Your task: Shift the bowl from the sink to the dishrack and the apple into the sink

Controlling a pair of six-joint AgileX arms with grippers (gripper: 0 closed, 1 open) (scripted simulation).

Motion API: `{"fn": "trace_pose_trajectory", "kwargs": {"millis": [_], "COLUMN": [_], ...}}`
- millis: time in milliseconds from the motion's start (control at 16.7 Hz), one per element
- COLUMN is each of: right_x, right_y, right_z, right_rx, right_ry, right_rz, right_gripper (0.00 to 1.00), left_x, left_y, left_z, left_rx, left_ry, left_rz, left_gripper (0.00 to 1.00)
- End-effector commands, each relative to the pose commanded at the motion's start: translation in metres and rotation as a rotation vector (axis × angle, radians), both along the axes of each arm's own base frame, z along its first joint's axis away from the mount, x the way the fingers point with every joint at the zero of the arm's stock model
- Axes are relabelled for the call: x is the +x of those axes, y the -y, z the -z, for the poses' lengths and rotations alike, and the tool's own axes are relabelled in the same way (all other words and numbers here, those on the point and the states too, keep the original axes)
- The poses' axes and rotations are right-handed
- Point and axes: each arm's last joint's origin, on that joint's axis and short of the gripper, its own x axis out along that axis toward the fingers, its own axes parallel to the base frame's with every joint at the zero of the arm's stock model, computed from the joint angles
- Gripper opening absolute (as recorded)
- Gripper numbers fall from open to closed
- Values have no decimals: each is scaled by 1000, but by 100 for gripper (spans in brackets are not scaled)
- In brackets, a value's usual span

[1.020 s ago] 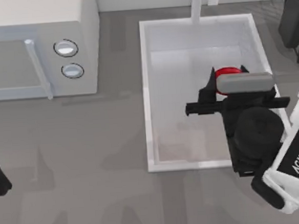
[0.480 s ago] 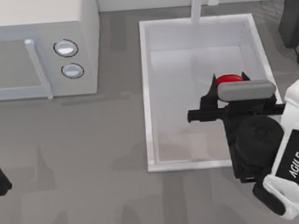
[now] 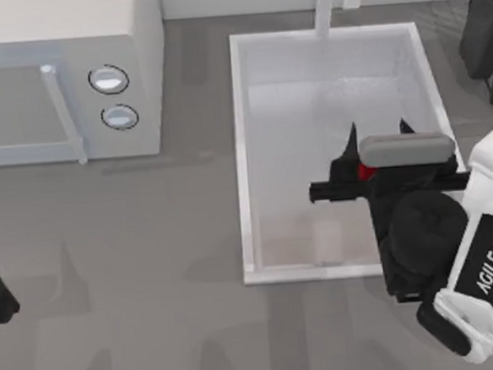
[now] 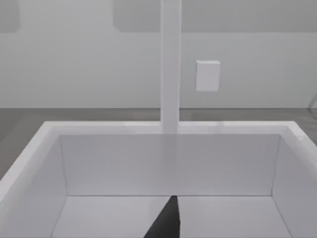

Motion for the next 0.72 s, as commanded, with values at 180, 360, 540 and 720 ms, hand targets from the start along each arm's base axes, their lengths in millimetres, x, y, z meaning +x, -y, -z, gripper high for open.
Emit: {"fn": "trace_pose_trajectory", "kwargs": {"millis": [180,360,540,720], "right_x": [0,0,0,0], "right_y": [0,0,0,0], "right_z": [0,0,0,0], "right_rx": [0,0,0,1], "right_ry": [0,0,0,1], "right_rz": [0,0,0,0], "right_gripper": [98,100,100,100], "left_x": [0,0,0,0], "left_y": [0,0,0,0], "left_z": [0,0,0,0], "left_rx": [0,0,0,0], "left_ry": [0,0,0,0], "left_rz": [0,0,0,0], "left_gripper": [100,100,100,100]}}
